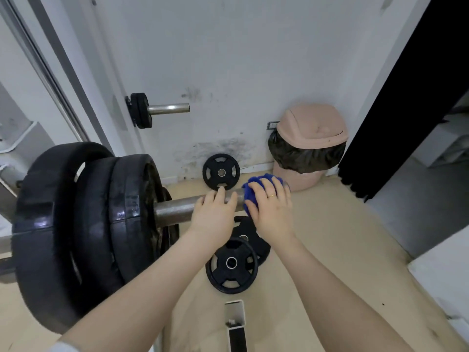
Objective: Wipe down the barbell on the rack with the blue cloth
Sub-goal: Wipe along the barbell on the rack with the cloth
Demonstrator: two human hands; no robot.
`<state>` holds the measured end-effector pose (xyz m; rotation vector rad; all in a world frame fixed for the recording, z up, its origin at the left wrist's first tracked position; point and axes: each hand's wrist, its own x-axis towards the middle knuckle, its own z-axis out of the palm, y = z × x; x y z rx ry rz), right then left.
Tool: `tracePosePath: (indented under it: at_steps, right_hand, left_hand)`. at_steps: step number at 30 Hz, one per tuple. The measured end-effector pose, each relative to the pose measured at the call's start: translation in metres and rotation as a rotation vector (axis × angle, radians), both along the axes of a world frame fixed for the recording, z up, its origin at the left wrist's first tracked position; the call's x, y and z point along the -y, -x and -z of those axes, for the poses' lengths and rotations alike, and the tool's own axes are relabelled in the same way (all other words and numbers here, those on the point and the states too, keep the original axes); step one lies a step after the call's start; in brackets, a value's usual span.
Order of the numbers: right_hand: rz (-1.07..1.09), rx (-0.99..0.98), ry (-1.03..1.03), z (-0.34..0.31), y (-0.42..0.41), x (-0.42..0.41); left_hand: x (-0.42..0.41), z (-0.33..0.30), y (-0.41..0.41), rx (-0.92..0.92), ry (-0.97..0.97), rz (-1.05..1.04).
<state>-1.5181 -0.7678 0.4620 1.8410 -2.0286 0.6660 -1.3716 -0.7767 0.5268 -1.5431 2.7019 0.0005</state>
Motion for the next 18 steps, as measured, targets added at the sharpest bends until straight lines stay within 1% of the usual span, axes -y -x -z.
tracePosePath:
  at_steps: [2, 4, 5, 7, 9, 11, 12, 14, 16, 17, 18]
  right_hand:
    - [0.073, 0.057, -0.024, -0.006, 0.022, 0.005]
    - [0.166, 0.234, -0.048, -0.011, 0.029, 0.013]
    - [0.208, 0.272, -0.036, -0.011, 0.024, 0.016]
    - [0.214, 0.168, 0.012, -0.008, 0.002, 0.016]
    - [0.019, 0.033, 0.042, 0.002, -0.017, 0.01]
    - [-0.18, -0.031, 0.071, 0.008, -0.014, 0.004]
    - [-0.199, -0.036, 0.086, 0.006, -0.004, 0.005]
    - [-0.099, 0.033, 0.067, 0.0, 0.012, 0.008]
    - [0.035, 0.189, -0.013, -0.006, 0.003, 0.009]
    - [0.069, 0.217, -0.032, -0.008, -0.012, 0.008]
    - [0.054, 0.201, -0.029, -0.008, -0.03, 0.005]
  left_hand:
    - [-0.001, 0.006, -0.003, 0.037, 0.005, 0.016]
    - [-0.002, 0.008, -0.008, 0.055, 0.023, 0.034]
    - [-0.003, 0.007, -0.01, 0.058, 0.029, 0.045]
    - [-0.002, 0.004, -0.01, 0.061, 0.035, 0.063]
    - [0.002, 0.0, -0.01, 0.055, 0.036, 0.074]
    - [0.006, 0.0, -0.012, 0.039, 0.027, 0.083]
    - [0.007, 0.0, -0.014, 0.037, 0.016, 0.085]
    - [0.009, -0.003, -0.017, 0.022, -0.044, 0.084]
    - [0.007, -0.015, -0.024, -0.032, -0.132, 0.07]
    - [0.006, -0.024, -0.029, -0.056, -0.132, 0.063]
    - [0.006, -0.035, -0.035, -0.071, -0.096, 0.052]
